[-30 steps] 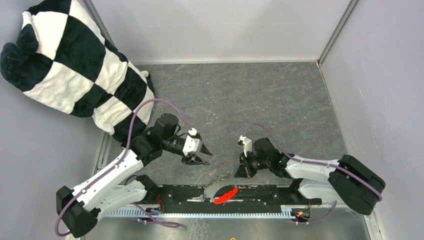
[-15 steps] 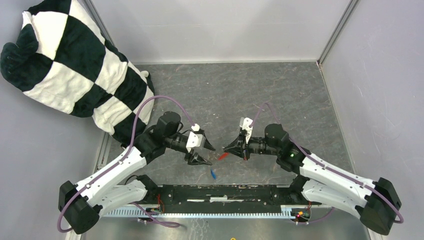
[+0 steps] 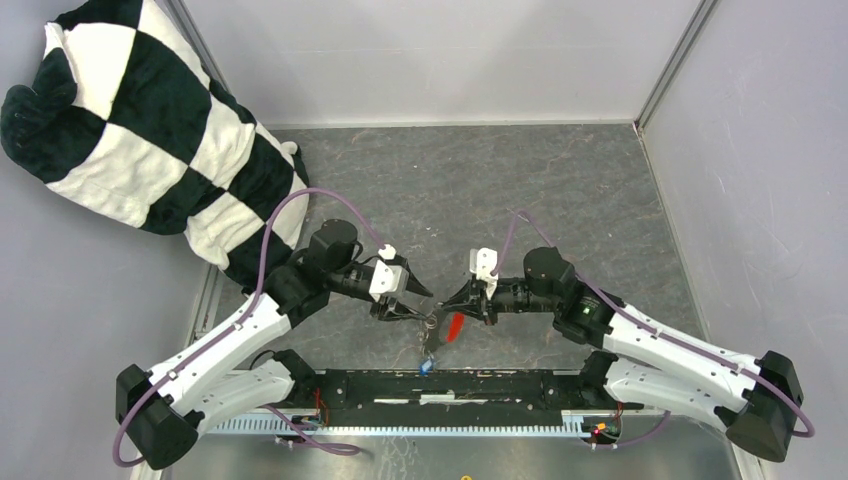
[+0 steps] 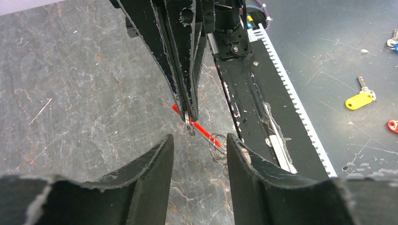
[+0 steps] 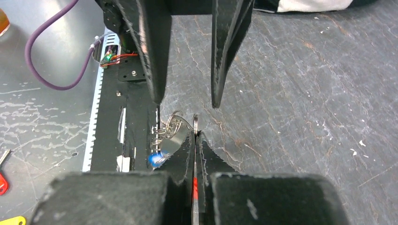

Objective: Put the keys on the keyring
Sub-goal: Place the keyring at the center of the board.

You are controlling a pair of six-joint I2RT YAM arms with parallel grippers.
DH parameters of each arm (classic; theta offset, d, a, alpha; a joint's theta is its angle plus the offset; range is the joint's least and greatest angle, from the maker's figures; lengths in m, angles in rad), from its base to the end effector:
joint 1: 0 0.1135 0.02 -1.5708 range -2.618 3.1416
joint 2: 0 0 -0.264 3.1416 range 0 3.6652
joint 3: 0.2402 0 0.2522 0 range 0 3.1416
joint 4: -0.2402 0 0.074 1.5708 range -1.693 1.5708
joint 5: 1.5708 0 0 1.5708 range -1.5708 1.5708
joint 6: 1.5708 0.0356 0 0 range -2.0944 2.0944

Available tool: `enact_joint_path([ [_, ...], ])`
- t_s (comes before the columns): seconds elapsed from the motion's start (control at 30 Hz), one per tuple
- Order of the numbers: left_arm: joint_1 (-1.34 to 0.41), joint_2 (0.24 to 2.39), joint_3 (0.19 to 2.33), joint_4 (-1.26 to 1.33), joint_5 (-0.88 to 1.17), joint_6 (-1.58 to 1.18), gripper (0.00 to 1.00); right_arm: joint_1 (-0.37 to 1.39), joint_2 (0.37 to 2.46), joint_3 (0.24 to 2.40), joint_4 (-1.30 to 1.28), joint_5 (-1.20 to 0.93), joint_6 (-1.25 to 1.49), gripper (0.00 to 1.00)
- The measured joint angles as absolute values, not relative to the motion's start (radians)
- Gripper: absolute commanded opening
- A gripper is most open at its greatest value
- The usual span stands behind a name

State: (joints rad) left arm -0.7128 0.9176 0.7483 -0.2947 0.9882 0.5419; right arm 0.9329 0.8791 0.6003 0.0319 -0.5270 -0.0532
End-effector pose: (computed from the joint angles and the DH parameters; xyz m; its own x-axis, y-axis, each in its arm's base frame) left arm 0.1279 -0.1499 0.2991 0.1869 0.2135 -0.9589 0.9669 -0.2127 0.1411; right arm 0.1078 0.1755 0.2815 -0.0930 -0.2026 -0.9748 -0.9911 0.1123 0.0712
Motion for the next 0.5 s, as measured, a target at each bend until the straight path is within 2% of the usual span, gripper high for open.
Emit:
enact_joint_path([
  [0.13, -0.713, 0.937, 0.753, -0.297, 0.997, 0.543, 0.37, 0.965, 0.904, 0.640, 0.013, -0.525, -0.075, 0.00],
  [0.27, -0.713, 0.957, 0.754, -0.306, 1.005, 0.543, 0.31, 0.997, 0.937, 0.679, -0.021, -0.513, -0.096, 0.00],
  [0.4, -0.713, 0.958, 0.755, -0.311, 1.008, 0.543, 0.13, 1.018, 0.956, 0.700, -0.052, -0.503, -0.113, 0.00],
  [0.5, -0.713, 0.958, 0.757, -0.334, 1.021, 0.548, 0.09, 1.027, 0.957, 0.707, -0.069, -0.487, -0.122, 0.00],
])
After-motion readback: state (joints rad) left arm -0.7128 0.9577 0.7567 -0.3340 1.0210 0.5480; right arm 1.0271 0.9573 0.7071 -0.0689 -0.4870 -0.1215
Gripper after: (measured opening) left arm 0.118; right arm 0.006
